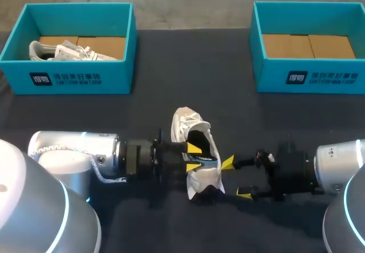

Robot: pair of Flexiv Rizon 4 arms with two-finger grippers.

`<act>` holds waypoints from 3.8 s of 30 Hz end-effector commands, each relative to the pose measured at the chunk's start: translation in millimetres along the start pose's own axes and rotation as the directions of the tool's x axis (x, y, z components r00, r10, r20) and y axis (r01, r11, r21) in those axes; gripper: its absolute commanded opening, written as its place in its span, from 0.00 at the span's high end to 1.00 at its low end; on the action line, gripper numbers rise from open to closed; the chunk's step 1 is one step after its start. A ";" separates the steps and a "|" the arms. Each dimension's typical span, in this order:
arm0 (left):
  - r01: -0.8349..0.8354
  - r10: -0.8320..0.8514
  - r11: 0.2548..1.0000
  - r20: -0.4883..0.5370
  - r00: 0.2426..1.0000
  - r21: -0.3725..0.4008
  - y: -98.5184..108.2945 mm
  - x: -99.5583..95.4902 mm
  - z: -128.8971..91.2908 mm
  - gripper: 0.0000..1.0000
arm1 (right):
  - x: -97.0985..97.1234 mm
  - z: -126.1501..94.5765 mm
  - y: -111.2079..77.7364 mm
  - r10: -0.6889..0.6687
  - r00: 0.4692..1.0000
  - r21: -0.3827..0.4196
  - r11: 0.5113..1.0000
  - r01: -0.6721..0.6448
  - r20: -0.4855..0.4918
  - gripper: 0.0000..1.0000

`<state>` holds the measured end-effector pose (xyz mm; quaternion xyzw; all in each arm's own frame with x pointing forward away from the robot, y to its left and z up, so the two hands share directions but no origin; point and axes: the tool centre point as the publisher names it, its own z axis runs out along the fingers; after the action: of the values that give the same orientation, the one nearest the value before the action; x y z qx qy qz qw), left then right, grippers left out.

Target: Take the shoe out of the shoebox, open the shoe tongue, remove and reinsert the insole, then place the shoe into the shoebox

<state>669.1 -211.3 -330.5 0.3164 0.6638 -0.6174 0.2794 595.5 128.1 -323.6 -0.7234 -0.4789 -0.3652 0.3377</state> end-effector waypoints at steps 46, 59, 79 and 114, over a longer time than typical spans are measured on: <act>0.033 -0.035 0.999 -0.245 0.969 -0.016 -20.2 -6.8 -20.5 0.51 | 2.2 1.2 -1.0 0.001 1.000 -0.002 1.000 -0.001 0.009 0.00; -0.105 0.064 0.993 -0.495 0.867 -0.055 -14.5 -37.4 -20.2 0.60 | -0.4 -18.5 7.9 -0.014 1.000 -0.027 1.000 0.015 0.022 0.00; -0.270 0.114 0.961 -0.806 0.581 -0.059 -28.2 -26.0 -23.5 1.00 | -15.6 -88.0 17.4 -0.045 0.995 -0.061 0.997 0.051 0.093 0.00; -0.419 0.147 0.908 -0.940 0.307 0.005 -17.0 -6.2 7.0 1.00 | -28.9 -138.8 1.7 -0.031 0.987 -0.083 0.996 0.044 0.156 0.00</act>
<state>656.8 -202.5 -309.0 0.6782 0.7057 -0.2041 0.0197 576.6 6.6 -294.7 -0.7506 -0.5026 -0.3353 0.2677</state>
